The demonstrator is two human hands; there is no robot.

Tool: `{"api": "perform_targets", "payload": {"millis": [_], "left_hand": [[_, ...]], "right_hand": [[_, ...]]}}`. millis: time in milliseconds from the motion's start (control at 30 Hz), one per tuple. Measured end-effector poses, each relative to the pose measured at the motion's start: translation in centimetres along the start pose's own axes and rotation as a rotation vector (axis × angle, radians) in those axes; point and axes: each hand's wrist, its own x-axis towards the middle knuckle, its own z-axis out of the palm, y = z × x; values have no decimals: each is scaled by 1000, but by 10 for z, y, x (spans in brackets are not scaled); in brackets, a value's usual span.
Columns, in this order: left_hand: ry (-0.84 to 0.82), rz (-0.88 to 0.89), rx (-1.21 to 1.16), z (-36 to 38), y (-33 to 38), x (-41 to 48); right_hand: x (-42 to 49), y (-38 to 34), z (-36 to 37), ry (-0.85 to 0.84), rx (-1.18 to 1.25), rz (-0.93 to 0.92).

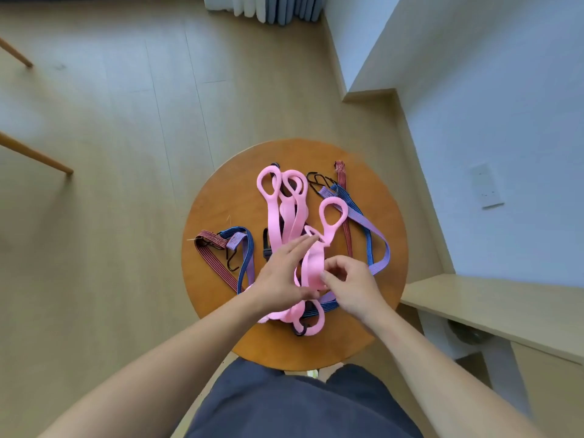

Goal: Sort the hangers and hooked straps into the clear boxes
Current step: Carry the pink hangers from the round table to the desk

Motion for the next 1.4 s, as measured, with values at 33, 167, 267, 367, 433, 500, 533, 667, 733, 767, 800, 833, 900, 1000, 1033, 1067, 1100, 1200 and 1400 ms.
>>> {"api": "perform_targets", "payload": {"millis": [33,167,267,367,433,500,533,667,733,767,800,833,900,1000,1033,1067,1100,1200,1400], "left_hand": [[-4,39,28,-2,5,2],[96,112,59,-5,24,4],[259,1,-60,-5,31,-3],[421,-158,-119,-6,31,-12],[500,-218,-176,-6,27,-20],[543,-278,-321,-7,26,-28],[564,-301,-424,-7,26,-31],[696,-354,-663,-4,21,-47],[719,-371,-695,0,17,-56],[724,-374,-696,2,15,-59],[730,-384,-694,5,14,-61],[736,-401,-690,8,13,-62],[735,-461,-634,13,11,-62],[695,-474,-502,20,16,-60],[689,-458,-477,22,20,-59],[687,-447,-463,22,24,-59],[683,-431,-464,22,29,-58],[628,-343,-520,19,43,-56],[488,-138,-542,6,74,-56]], "right_hand": [[-5,-5,-6,2,24,-19],[-14,-14,-26,-7,174,-68],[-5,-9,-39,34,323,-72],[21,11,-44,100,414,93],[42,29,-35,41,350,198],[61,45,-16,-35,295,268],[67,50,-5,-60,267,295],[84,63,31,-58,180,280],[86,65,39,-35,186,267],[86,67,40,-29,192,254],[84,68,39,-33,198,241],[80,69,37,-42,199,219],[68,69,25,-57,194,138],[44,64,-1,-72,189,19],[36,63,-10,-84,193,-18],[27,60,-18,-97,198,-56],[19,56,-27,-105,205,-92],[-1,37,-48,-122,223,-182],[-30,-7,-79,-182,220,-332]]}}
